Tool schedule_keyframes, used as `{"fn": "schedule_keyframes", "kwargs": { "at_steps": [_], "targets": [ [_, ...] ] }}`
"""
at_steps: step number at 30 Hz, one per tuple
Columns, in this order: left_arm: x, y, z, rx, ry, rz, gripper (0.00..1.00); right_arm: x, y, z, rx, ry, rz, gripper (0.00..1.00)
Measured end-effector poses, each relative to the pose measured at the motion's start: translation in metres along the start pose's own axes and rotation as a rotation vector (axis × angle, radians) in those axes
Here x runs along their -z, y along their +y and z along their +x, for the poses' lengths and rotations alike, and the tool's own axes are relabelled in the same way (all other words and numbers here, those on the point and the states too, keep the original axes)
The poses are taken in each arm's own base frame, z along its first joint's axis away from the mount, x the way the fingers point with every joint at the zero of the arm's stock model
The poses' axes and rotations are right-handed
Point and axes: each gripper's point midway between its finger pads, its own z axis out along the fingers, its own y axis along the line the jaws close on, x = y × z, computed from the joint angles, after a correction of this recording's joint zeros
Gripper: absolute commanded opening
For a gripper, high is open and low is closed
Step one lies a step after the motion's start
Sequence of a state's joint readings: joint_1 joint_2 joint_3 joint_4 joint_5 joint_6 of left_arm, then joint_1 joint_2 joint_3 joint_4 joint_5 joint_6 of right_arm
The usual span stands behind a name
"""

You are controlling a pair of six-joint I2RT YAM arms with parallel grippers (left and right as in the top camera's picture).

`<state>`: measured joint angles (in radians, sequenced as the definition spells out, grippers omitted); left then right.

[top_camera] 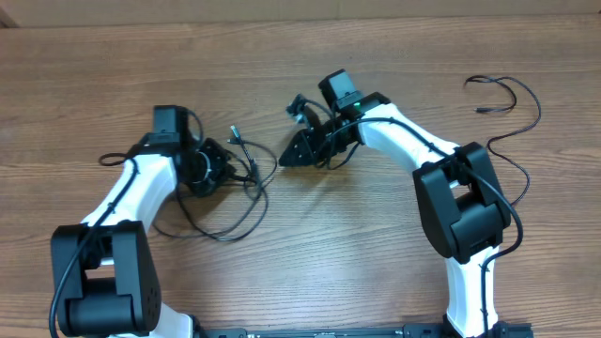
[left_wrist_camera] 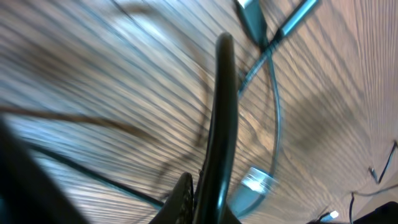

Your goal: Untangle cables

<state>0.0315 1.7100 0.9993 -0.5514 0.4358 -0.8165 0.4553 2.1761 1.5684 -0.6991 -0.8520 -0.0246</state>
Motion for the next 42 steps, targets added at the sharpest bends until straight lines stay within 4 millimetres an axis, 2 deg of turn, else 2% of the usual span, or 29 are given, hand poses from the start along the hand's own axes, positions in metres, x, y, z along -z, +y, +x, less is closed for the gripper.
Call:
{"fn": "schedule_keyframes", "kwargs": {
  "at_steps": [4, 8, 12, 19, 22, 25, 27, 34, 42],
  "targets": [
    [0.005, 0.007, -0.009, -0.001, -0.014, 0.000, 0.04, 0.007, -0.015, -0.003, -0.052, -0.019, 0.052, 0.04],
    [0.005, 0.008, -0.008, -0.021, -0.009, -0.004, 0.04, 0.006, -0.015, -0.002, -0.070, -0.013, 0.063, 0.25],
    [0.005, 0.008, -0.007, -0.033, -0.008, -0.005, 0.04, 0.002, -0.012, 0.007, -0.144, 0.021, 0.067, 0.34],
    [0.005, 0.006, -0.010, -0.022, -0.016, 0.003, 0.04, -0.013, 0.002, 0.021, -0.235, 0.075, 0.067, 0.33],
    [0.005, 0.001, -0.015, -0.019, -0.038, 0.024, 0.14, -0.025, 0.014, 0.027, -0.225, 0.103, 0.061, 0.33],
    [0.005, -0.006, -0.021, -0.029, -0.063, 0.049, 0.13, -0.036, 0.023, 0.030, -0.222, 0.116, 0.071, 0.32],
    [0.006, -0.010, -0.025, -0.037, -0.077, 0.064, 0.04, -0.043, 0.024, 0.029, -0.240, 0.108, 0.103, 0.29],
    [0.006, -0.009, -0.024, -0.033, -0.077, 0.062, 0.04, -0.057, 0.017, 0.014, -0.255, 0.021, 0.224, 0.29],
    [0.002, -0.005, -0.017, -0.037, -0.066, 0.024, 0.04, -0.076, 0.018, 0.017, -0.196, -0.013, 0.368, 0.29]
  ]
}}
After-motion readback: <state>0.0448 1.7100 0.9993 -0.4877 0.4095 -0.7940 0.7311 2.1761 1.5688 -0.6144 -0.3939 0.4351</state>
